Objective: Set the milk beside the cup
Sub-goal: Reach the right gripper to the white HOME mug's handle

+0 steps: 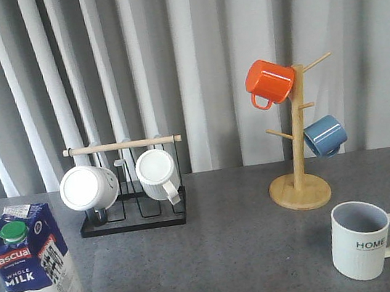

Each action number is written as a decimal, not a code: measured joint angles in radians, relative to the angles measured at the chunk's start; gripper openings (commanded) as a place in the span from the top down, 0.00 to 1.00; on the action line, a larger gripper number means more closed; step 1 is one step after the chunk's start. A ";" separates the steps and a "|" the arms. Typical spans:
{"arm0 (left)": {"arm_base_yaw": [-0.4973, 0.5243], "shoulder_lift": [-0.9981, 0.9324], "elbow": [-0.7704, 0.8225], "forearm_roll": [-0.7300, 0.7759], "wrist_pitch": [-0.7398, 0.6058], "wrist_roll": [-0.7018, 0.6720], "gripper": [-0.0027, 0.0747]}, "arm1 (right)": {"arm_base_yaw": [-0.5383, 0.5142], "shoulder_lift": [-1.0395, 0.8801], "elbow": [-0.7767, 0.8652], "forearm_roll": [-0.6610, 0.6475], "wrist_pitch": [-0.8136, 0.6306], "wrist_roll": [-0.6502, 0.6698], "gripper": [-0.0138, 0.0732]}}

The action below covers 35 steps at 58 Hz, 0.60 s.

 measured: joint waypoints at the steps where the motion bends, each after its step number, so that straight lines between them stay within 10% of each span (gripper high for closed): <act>1: 0.000 0.000 0.000 0.000 0.000 0.000 0.29 | 0.000 0.026 -0.001 -0.005 -0.025 0.000 0.22; 35: 0.000 0.000 0.000 0.000 0.001 0.000 0.29 | -0.199 0.434 -0.068 -0.216 -0.307 0.153 0.22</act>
